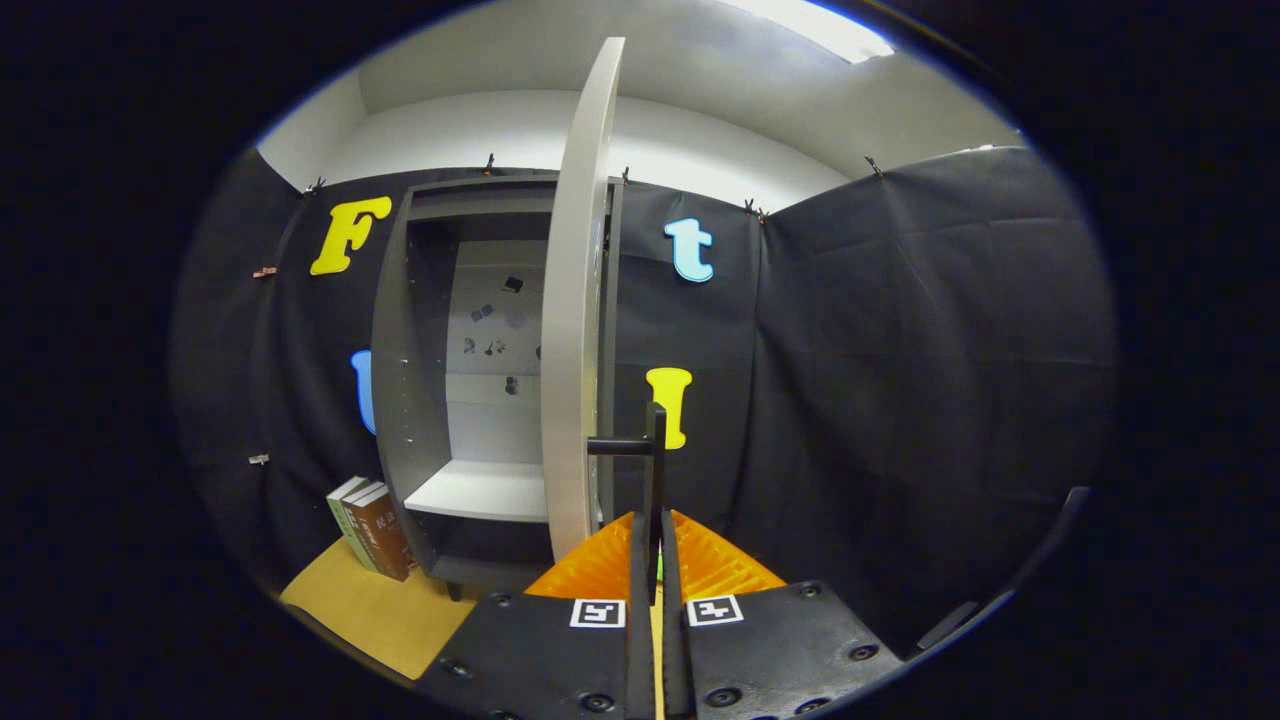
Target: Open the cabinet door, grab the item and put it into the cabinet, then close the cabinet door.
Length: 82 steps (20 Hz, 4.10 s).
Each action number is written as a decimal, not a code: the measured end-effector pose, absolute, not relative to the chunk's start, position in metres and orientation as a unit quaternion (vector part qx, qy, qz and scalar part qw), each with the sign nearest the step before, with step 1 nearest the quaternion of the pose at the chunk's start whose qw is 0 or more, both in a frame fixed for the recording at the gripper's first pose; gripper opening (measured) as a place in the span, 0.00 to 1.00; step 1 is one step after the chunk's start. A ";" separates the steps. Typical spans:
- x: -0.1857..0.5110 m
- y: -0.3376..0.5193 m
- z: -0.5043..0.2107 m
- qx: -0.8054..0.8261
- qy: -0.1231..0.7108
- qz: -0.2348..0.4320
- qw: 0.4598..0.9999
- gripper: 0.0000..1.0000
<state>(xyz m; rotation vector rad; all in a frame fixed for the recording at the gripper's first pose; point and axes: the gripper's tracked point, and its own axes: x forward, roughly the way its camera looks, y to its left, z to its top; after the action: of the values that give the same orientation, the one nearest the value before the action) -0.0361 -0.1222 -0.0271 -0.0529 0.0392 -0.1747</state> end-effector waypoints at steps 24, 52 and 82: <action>-0.046 0.050 -0.237 0.029 0.230 0.062 0.971 0.98; 0.016 0.008 -0.476 -0.007 0.385 -0.010 0.923 0.21; 0.356 0.076 -0.200 0.021 0.276 0.033 0.960 0.20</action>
<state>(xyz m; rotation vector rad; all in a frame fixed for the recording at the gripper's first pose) 0.3560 0.0760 -0.1998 0.0424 0.5602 0.0665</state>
